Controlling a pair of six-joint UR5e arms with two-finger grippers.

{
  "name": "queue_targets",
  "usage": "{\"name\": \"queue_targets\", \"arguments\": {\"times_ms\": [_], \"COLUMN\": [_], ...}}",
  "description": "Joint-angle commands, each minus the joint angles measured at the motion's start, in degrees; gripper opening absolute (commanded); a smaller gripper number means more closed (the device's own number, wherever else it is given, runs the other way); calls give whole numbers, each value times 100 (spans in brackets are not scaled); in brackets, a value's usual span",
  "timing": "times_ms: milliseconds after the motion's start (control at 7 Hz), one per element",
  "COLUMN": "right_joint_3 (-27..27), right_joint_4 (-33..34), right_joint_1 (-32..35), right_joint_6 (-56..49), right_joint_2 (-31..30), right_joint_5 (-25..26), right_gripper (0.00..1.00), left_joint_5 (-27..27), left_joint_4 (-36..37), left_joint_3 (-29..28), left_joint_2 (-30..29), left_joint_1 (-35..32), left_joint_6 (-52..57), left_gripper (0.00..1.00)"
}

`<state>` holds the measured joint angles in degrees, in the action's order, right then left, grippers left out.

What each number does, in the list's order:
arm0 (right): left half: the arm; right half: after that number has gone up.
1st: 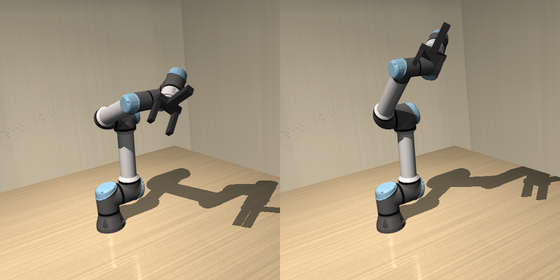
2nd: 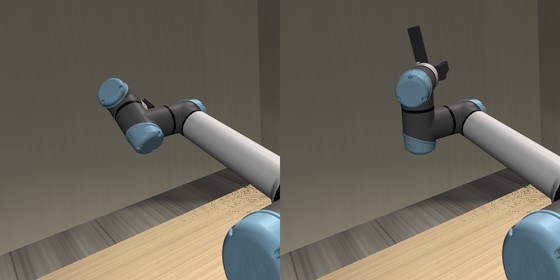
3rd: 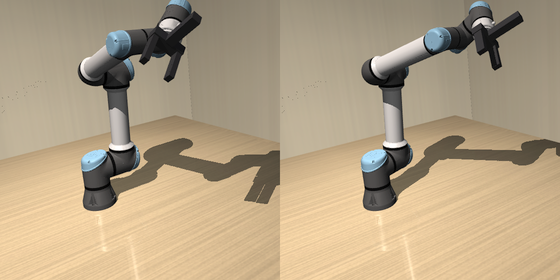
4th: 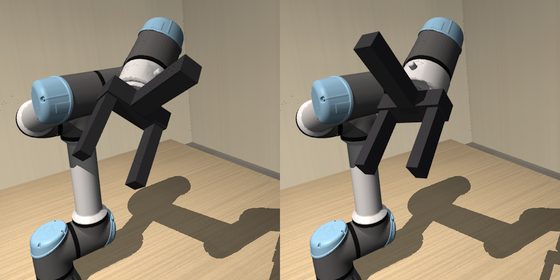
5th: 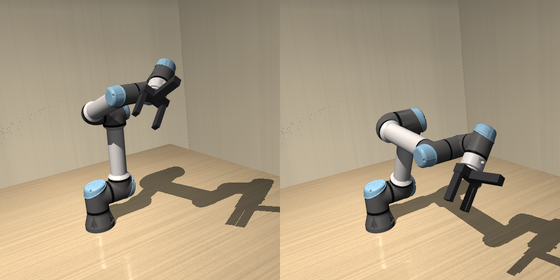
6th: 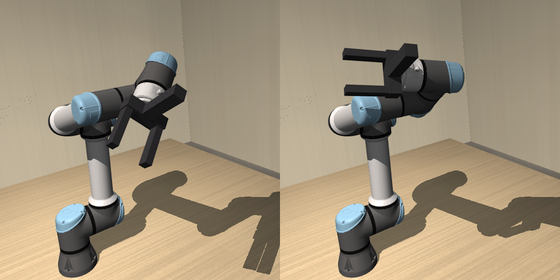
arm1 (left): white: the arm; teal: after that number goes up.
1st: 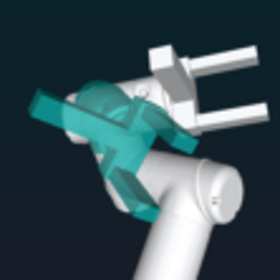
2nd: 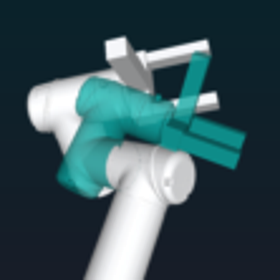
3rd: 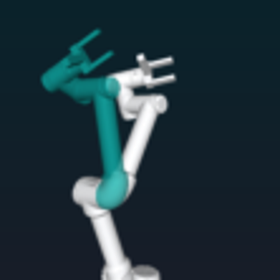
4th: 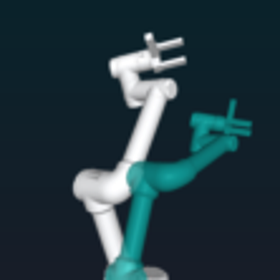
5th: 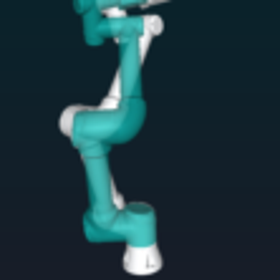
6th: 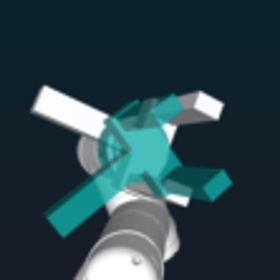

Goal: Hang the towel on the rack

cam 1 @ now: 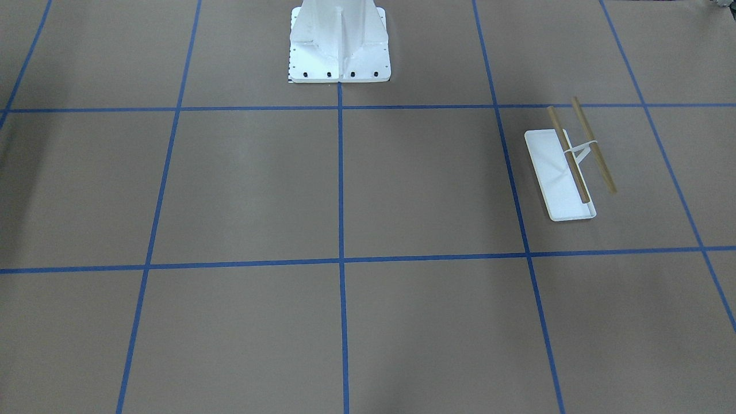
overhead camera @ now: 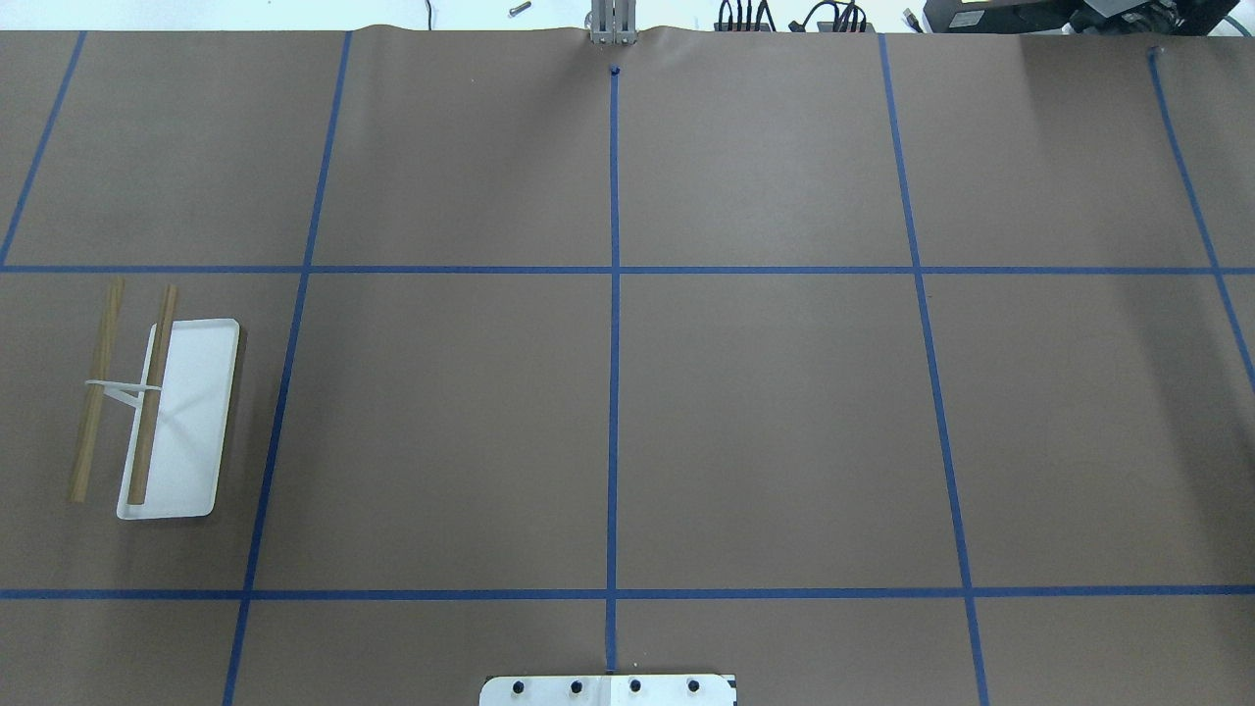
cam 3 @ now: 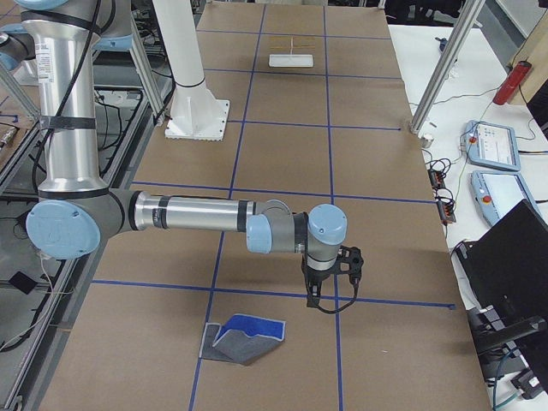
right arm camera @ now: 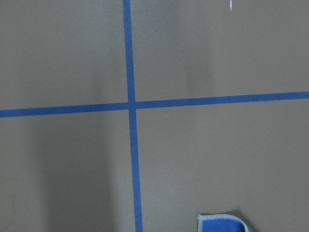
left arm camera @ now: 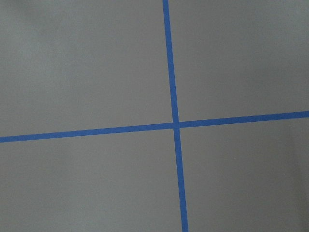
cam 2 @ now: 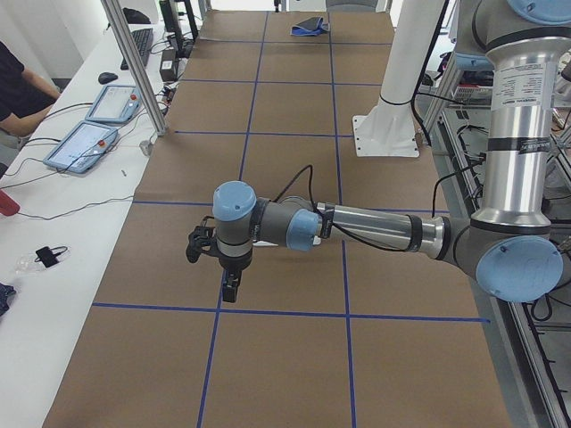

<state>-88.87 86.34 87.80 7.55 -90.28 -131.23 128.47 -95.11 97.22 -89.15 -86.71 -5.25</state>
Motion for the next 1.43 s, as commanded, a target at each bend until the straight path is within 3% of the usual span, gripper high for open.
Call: {"name": "queue_targets", "arguments": {"times_ms": [0, 143, 286, 571, 714, 1000, 1286], "right_joint_3": [10, 10, 1, 271, 578, 1552, 1706], "right_joint_4": [-4, -47, -91, -1255, -1408, -2406, -2482], "right_joint_1": [9, 35, 88, 88, 88, 80, 80], "right_joint_6": [-296, -1134, -1186, -1230, -1230, -1186, -1195], "right_joint_2": [-156, -401, -725, -1385, -1440, -1353, -1379], "right_joint_5": [-16, 36, 88, 484, 484, 423, 240], "right_gripper": [100, 100, 100, 100, 100, 100, 100], "left_joint_5": [11, 11, 11, 11, 11, 11, 11], "left_joint_4": [-25, -34, -60, -60, -60, -69, -174], "left_joint_3": [-19, -10, 8, 43, 52, 69, 34], "left_joint_2": [56, 56, 56, 56, 47, 29, 12], "left_joint_1": [-4, -4, -4, -4, -4, -4, -4], "left_joint_6": [-2, -2, -11, -20, -20, -20, -29], "left_gripper": [99, 99, 99, 99, 99, 99, 99]}}
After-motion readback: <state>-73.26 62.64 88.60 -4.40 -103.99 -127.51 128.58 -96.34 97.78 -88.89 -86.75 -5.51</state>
